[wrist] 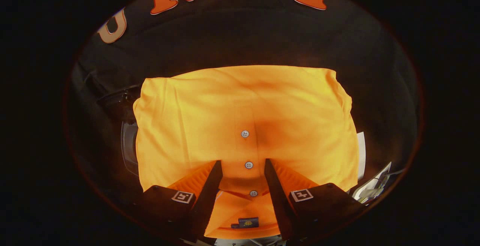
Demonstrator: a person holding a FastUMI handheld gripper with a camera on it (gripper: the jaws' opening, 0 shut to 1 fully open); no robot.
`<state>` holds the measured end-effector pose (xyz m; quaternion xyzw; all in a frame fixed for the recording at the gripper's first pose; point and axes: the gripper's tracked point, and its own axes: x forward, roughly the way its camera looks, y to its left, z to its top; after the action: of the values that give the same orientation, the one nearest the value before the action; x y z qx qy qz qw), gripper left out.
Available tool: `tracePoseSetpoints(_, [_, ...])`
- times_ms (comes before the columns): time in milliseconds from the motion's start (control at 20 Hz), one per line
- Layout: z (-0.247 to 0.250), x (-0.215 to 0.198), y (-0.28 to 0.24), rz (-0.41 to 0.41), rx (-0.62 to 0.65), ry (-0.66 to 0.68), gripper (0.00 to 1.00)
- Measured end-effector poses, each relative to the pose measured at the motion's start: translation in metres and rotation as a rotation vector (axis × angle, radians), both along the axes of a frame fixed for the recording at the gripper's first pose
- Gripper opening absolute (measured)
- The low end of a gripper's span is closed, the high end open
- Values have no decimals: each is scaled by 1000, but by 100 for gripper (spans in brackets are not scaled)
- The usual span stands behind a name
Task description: Put the clothes into the washing machine and then close the washing machine lid.
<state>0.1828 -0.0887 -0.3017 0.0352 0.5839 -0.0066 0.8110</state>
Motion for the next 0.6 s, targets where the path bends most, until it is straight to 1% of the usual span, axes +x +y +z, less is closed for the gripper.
tracePoseSetpoints(50, [1,0,-1,-3,0,6,74])
tracePoseSetpoints(100, [0,2,-2,-1,0,2,74])
tracePoseSetpoints(150, [2,5,-6,-2,-4,-4,63])
tracePoseSetpoints(200, [1,5,-5,-26,1,-8,51])
tracePoseSetpoints(250, [5,5,-4,-24,0,-17,40])
tracePoseSetpoints(350, [6,11,-4,-53,-1,-41,17])
tracePoseSetpoints(400, [6,15,-5,-54,0,-49,17])
tracePoseSetpoints(450, [5,16,-6,-76,1,-67,11])
tracePoseSetpoints(600, [7,15,-6,-87,19,-128,9])
